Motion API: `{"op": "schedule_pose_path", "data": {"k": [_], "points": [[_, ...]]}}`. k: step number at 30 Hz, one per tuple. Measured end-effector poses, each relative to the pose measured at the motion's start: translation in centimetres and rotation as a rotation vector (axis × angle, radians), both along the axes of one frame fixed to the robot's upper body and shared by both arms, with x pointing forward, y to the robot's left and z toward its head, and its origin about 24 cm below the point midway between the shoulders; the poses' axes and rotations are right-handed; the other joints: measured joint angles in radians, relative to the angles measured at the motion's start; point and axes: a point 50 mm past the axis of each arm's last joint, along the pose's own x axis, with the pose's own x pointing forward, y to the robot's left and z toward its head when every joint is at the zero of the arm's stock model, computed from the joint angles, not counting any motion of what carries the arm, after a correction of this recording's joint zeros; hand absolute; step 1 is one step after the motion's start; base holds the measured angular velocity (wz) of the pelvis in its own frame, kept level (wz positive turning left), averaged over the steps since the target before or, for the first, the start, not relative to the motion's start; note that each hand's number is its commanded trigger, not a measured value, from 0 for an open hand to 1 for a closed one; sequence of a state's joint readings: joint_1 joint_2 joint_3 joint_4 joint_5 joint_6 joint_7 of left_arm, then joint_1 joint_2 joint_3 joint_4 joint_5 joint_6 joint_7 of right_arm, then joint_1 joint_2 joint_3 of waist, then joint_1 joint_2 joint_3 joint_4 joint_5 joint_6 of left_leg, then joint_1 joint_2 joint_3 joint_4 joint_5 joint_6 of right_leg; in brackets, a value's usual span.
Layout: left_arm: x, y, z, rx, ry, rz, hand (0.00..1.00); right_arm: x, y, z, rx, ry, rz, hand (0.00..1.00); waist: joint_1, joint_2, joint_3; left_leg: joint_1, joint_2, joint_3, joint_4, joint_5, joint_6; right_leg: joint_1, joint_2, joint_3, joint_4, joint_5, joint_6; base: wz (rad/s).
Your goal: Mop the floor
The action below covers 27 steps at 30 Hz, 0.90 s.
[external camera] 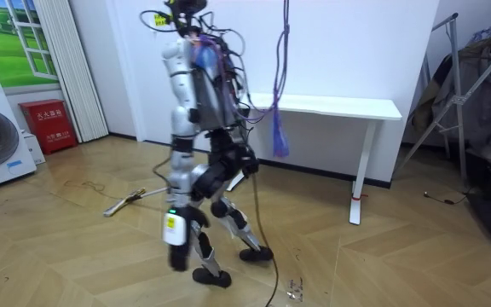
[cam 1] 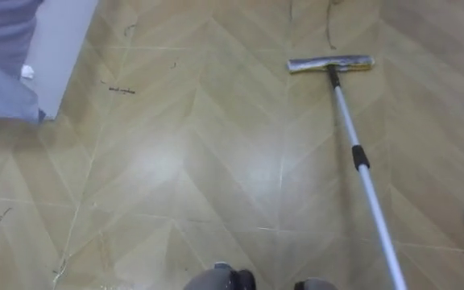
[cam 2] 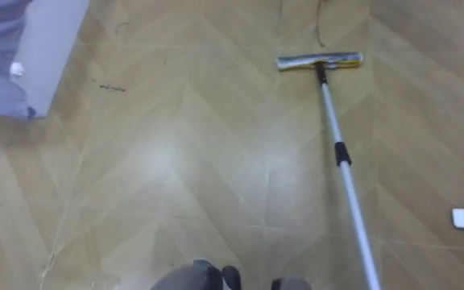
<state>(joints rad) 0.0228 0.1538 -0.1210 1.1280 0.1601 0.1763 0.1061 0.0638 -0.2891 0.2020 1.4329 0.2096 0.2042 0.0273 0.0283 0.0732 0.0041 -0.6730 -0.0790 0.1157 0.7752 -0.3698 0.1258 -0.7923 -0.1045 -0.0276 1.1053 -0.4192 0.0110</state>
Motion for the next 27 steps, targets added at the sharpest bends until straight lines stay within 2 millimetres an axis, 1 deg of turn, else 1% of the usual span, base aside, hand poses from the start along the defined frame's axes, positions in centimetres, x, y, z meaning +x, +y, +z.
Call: {"op": "schedule_pose_path", "data": {"k": [1,2,3,4,5,6,7,8,9,10,11,12,13,14,15,16,17,18,19,20,21,22,23,24,25,26,27], "points": [[0.2,-0.2,0.0,-0.007,-0.01,-0.004,0.0,-0.5,0.6,-0.2,0.014,0.01,-0.009,1.0,-0.006,0.001,0.0013,0.016,0.0,-0.006,-0.012,-0.011,-0.006,-0.04,0.0,0.001,-0.111,0.008,-0.005,-0.19],[0.2,-0.4,0.0,-0.01,-0.01,-0.004,0.0,-0.7,0.9,-0.3,0.021,0.015,-0.011,1.0,-0.006,0.002,0.0012,0.024,0.001,-0.009,-0.014,-0.022,-0.012,-0.06,0.001,0.001,-0.171,0.024,-0.014,-0.19],[0.0,-0.5,-0.1,-0.013,-0.005,-0.003,0.0,-1.0,1.3,-0.4,0.031,0.025,-0.014,1.0,-0.006,0.004,0.0018,0.04,0.004,-0.012,-0.008,-0.055,-0.026,-0.086,0.001,-0.002,-0.268,0.09,-0.026,-0.11],[-0.4,-0.6,-0.2,-0.015,0.012,0.003,0.0,-1.1,1.4,-0.4,0.033,0.028,-0.011,1.0,-0.002,0.009,-0.0002,0.058,0.013,-0.014,0.012,-0.087,-0.04,-0.079,0.005,-0.007,-0.273,0.135,-0.037,-0.12],[-0.7,-0.6,-0.2,-0.014,0.021,0.005,0.0,-1.0,1.4,-0.4,0.031,0.027,-0.014,1.0,0.004,0.011,0.0002,0.067,0.019,-0.017,0.023,-0.101,-0.05,-0.069,0.007,-0.017,-0.267,0.141,-0.043,-0.17],[-1.2,-0.5,-0.3,-0.011,0.041,0.017,0.0,0.1,1.3,-0.4,0.026,0.009,-0.005,1.0,0.007,0.009,0.0035,0.08,0.035,-0.024,0.06,-0.114,-0.071,-0.048,0.017,-0.034,-0.249,0.126,-0.072,-0.1],[-1.3,-0.4,-0.3,-0.005,0.057,0.02,0.0,1.6,1.1,-0.3,0.015,-0.009,0.004,1.0,0.007,0.011,0.0052,0.083,0.051,-0.023,0.116,-0.114,-0.073,-0.022,0.021,-0.051,-0.227,0.098,-0.082,0.0],[-1.3,-0.4,-0.3,-0.002,0.061,0.022,0.0,2.3,0.9,-0.3,0.009,-0.015,0.006,1.0,0.007,0.011,0.0073,0.081,0.054,-0.024,0.148,-0.111,-0.077,-0.01,0.022,-0.059,-0.211,0.078,-0.086,0.25],[-0.9,-0.5,-0.3,0.003,0.052,0.024,0.0,4.3,0.4,0.1,-0.013,-0.036,0.014,1.0,0.01,0.009,0.0103,0.062,0.069,-0.024,0.233,-0.096,-0.102,0.01,0.028,-0.065,-0.177,0.031,-0.095,0.18],[-0.5,-0.5,-0.2,0.006,0.037,0.034,0.0,6.9,-0.4,0.7,-0.044,-0.081,0.03,1.0,0.024,0.006,0.0123,0.038,0.086,-0.029,0.322,-0.07,-0.123,0.02,0.042,-0.062,-0.148,-0.005,-0.105,0.09],[-0.1,-0.6,-0.1,0.008,0.026,0.035,0.0,8.3,-0.8,1.1,-0.059,-0.114,0.036,1.0,0.034,0.001,0.0154,0.025,0.087,-0.034,0.361,-0.049,-0.125,0.024,0.046,-0.059,-0.134,-0.02,-0.109,-0.06],[0.7,-0.5,0.1,0.018,0.0,0.046,0.0,11.5,-1.1,2.0,-0.078,-0.189,0.051,1.0,0.05,-0.011,0.0233,-0.009,0.09,-0.038,0.428,-0.013,-0.133,0.026,0.054,-0.049,-0.113,-0.043,-0.116,-0.04],[1.8,-0.6,0.4,0.021,-0.031,0.041,0.0,14.1,-1.3,2.9,-0.086,-0.262,0.062,1.0,0.062,-0.026,0.0324,-0.059,0.091,-0.036,0.44,-0.015,-0.138,0.027,0.056,-0.049,-0.105,-0.053,-0.115,0.0],[2.1,-0.5,0.5,0.025,-0.045,0.039,0.0,15.5,-1.3,3.4,-0.087,-0.303,0.071,1.0,0.07,-0.033,0.0361,-0.089,0.092,-0.036,0.427,-0.015,-0.138,0.029,0.057,-0.049,-0.104,-0.058,-0.118,-0.03],[2.6,-0.3,0.7,0.033,-0.07,0.037,0.0,17.9,-0.9,4.2,-0.079,-0.385,0.083,1.0,0.09,-0.045,0.0425,-0.139,0.089,-0.035,0.372,-0.015,-0.138,0.041,0.062,-0.05,-0.109,-0.066,-0.124,-0.12],[2.5,-0.3,0.8,0.036,-0.071,0.039,0.0,19.7,-0.6,4.9,-0.065,-0.451,0.088,1.0,0.105,-0.055,0.0433,-0.177,0.083,-0.035,0.266,-0.011,-0.141,0.063,0.063,-0.059,-0.125,-0.074,-0.133,-0.07],[2.4,-0.4,0.7,0.032,-0.064,0.04,0.0,20.3,-0.3,5.0,-0.04,-0.49,0.079,1.0,0.11,-0.056,0.0419,-0.194,0.071,-0.037,0.131,0.005,-0.145,0.102,0.064,-0.069,-0.148,-0.09,-0.129,0.06],[2.3,-0.4,0.7,0.03,-0.061,0.04,0.0,20.2,-0.1,4.9,-0.03,-0.492,0.072,1.0,0.109,-0.056,0.0419,-0.195,0.063,-0.04,0.069,0.034,-0.133,0.129,0.064,-0.074,-0.161,-0.101,-0.125,0.23],[1.9,-0.4,0.6,0.023,-0.05,0.042,0.0,19.2,0.2,4.3,-0.008,-0.471,0.049,1.0,0.109,-0.062,0.0397,-0.185,0.047,-0.038,0.007,0.114,-0.11,0.189,0.063,-0.075,-0.192,-0.118,-0.114,0.22],[1.7,-0.4,0.5,0.016,-0.042,0.039,0.0,18.4,0.2,3.9,0.002,-0.456,0.033,1.0,0.108,-0.063,0.036,-0.178,0.043,-0.038,-0.021,0.15,-0.1,0.215,0.063,-0.073,-0.212,-0.123,-0.11,0.26],[1.7,-0.6,0.5,-0.001,-0.035,0.028,0.0,16.5,-0.2,3.2,0.01,-0.415,0.007,1.0,0.103,-0.062,0.031,-0.165,0.035,-0.032,-0.049,0.189,-0.075,0.257,0.062,-0.068,-0.242,-0.134,-0.097,0.38],[1.5,-0.7,0.4,-0.008,-0.023,0.009,0.0,14.4,-0.8,2.6,0.001,-0.362,-0.003,1.0,0.088,-0.062,0.0269,-0.147,0.025,-0.017,-0.041,0.175,-0.032,0.268,0.052,-0.056,-0.223,-0.139,-0.086,0.45],[1.6,-0.7,0.4,-0.009,-0.019,-0.003,0.0,13.0,-1.3,2.4,-0.01,-0.327,-0.01,1.0,0.082,-0.06,0.0255,-0.139,0.02,-0.005,-0.033,0.157,-0.021,0.267,0.041,-0.055,-0.196,-0.134,-0.077,0.44],[2.0,-1.1,0.3,-0.01,-0.018,-0.026,0.0,10.1,-2.2,2.0,-0.038,-0.248,-0.023,1.0,0.078,-0.054,0.0224,-0.12,0.008,0.007,-0.012,0.119,-0.004,0.246,0.015,-0.056,-0.121,-0.105,-0.026,0.18],[1.9,-1.3,0.3,-0.006,-0.014,-0.041,0.0,7.5,-2.6,1.7,-0.063,-0.171,-0.022,1.0,0.069,-0.046,0.0148,-0.096,-0.002,0.003,-0.003,0.089,0.002,0.22,0.001,-0.052,-0.04,-0.052,0.0,0.07],[1.8,-1.3,0.3,-0.003,-0.014,-0.046,0.0,6.3,-2.7,1.5,-0.072,-0.141,-0.018,1.0,0.06,-0.038,0.0094,-0.085,-0.007,-0.005,-0.004,0.076,0.003,0.206,0.001,-0.05,-0.01,-0.033,0.001,-0.05],[1.9,-1.3,0.3,0.001,-0.018,-0.048,0.0,4.5,-2.7,1.3,-0.084,-0.095,-0.02,1.0,0.046,-0.015,-0.0001,-0.068,-0.006,-0.016,-0.014,0.059,0.003,0.151,0.001,-0.047,0.035,-0.026,-0.001,-0.07]]}}
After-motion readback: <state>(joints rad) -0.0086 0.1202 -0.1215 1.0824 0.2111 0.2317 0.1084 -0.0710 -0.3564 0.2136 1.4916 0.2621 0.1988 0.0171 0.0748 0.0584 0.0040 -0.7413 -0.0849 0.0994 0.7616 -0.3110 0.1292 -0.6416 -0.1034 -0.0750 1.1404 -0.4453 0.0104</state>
